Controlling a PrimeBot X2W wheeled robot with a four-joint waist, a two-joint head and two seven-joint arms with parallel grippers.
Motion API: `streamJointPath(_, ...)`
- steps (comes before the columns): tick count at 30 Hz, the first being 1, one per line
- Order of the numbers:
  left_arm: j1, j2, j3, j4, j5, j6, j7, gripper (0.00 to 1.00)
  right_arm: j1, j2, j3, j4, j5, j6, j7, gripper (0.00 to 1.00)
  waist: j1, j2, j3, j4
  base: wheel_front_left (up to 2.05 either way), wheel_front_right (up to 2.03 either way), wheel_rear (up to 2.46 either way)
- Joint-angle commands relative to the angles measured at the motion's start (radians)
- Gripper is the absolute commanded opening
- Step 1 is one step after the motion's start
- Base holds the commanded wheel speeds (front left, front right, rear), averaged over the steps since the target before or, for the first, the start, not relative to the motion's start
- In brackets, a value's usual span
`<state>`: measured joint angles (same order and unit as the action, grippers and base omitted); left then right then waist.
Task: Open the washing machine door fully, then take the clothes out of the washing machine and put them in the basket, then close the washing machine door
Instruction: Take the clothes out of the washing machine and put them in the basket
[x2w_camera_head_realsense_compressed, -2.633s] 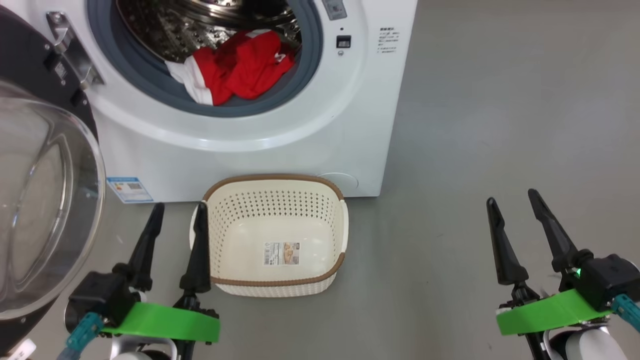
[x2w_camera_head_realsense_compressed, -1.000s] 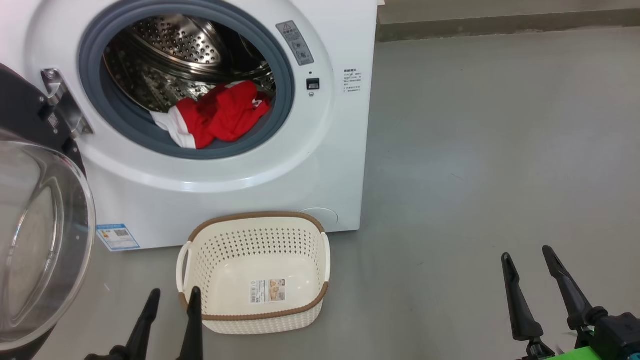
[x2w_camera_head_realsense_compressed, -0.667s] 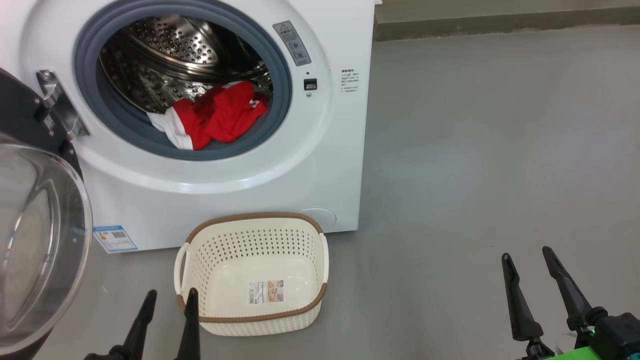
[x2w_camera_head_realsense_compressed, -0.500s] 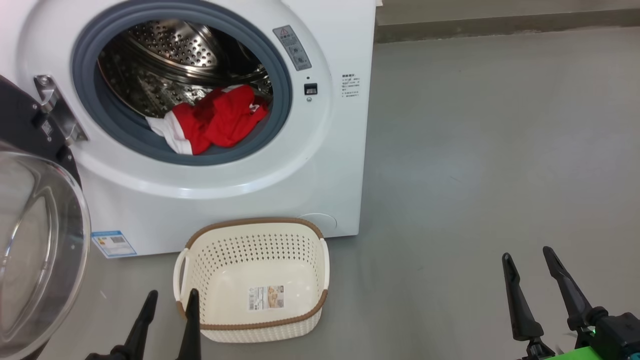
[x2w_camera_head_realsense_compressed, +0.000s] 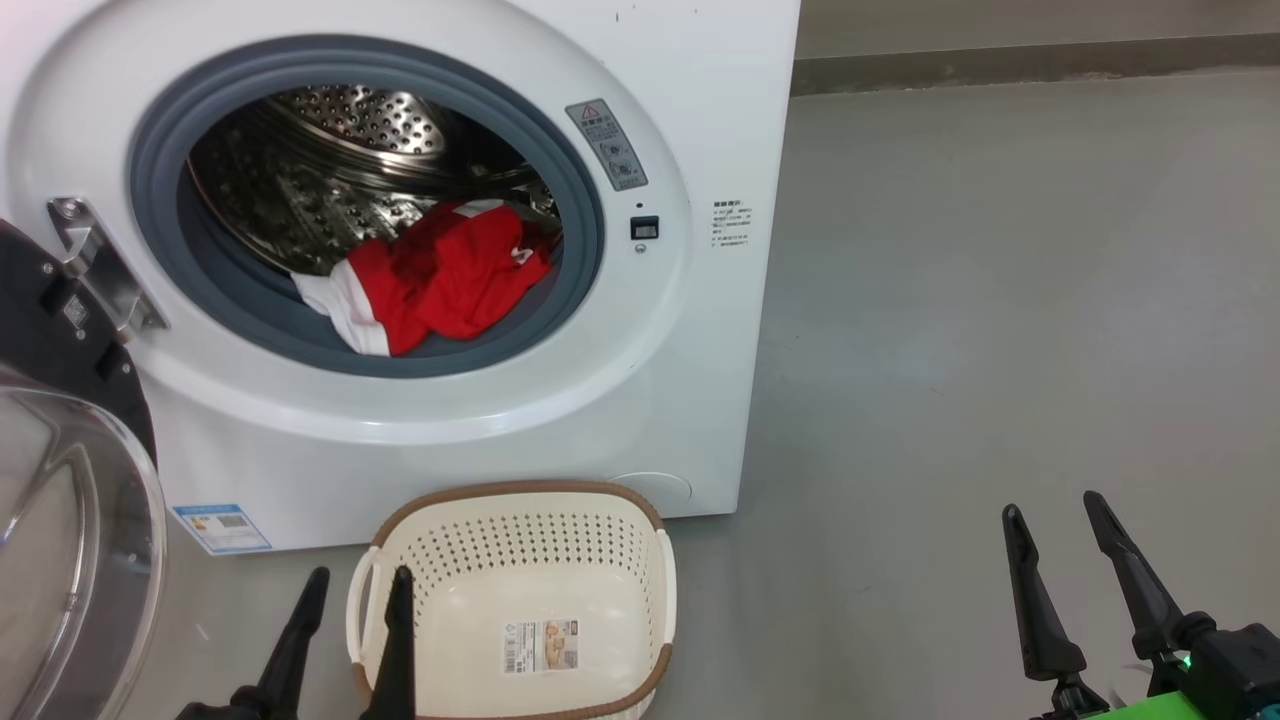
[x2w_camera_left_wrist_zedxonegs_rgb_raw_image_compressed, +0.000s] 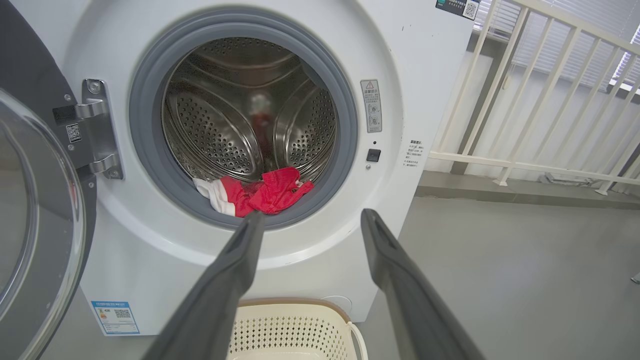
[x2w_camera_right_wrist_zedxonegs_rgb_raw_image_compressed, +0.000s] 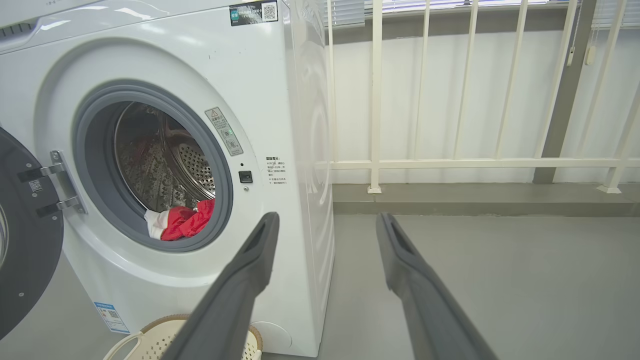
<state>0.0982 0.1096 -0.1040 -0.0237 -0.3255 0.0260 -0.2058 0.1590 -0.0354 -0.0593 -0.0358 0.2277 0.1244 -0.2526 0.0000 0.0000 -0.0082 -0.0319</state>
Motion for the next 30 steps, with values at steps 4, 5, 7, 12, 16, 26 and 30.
streamJointPath(4,-0.044,0.008,0.018,-0.035,0.011,0.008,-0.005,1.00,-0.040,-0.015,0.018,-0.022,0.007,0.006,-0.009,1.00,0.0000,0.0000,0.000,0.000,0.20,-0.20,0.00)
streamJointPath(5,-0.045,0.007,0.015,-0.036,0.012,0.010,-0.004,1.00,-0.041,-0.015,0.018,-0.021,0.008,0.006,-0.009,1.00,0.0000,0.0000,0.000,-0.001,0.00,0.00,0.00)
streamJointPath(7,-0.046,0.007,0.012,-0.037,0.015,0.014,-0.003,1.00,-0.043,-0.015,0.019,-0.019,0.009,0.006,-0.009,1.00,0.0000,0.0000,-0.001,-0.002,0.00,0.00,0.00)
streamJointPath(12,-0.048,0.011,0.009,-0.038,0.021,0.022,-0.003,1.00,-0.044,-0.015,0.018,-0.017,0.011,0.006,-0.009,1.00,0.0000,0.0000,-0.003,-0.003,0.00,0.00,0.00)
streamJointPath(16,-0.051,0.015,0.007,-0.036,0.023,0.027,-0.001,1.00,-0.043,-0.015,0.017,-0.016,0.011,0.006,-0.009,1.00,0.0000,0.0000,-0.004,-0.001,0.00,0.00,0.00)
streamJointPath(26,-0.049,0.018,0.004,-0.031,0.023,0.039,0.003,1.00,-0.039,-0.015,0.021,-0.021,0.012,0.006,-0.009,1.00,0.0000,0.0000,0.003,0.006,0.00,0.00,0.00)
streamJointPath(30,-0.053,0.018,0.003,-0.031,0.023,0.045,0.005,1.00,-0.040,-0.015,0.020,-0.026,0.012,0.006,-0.009,1.00,0.0000,0.0000,0.019,0.009,0.00,0.00,0.00)
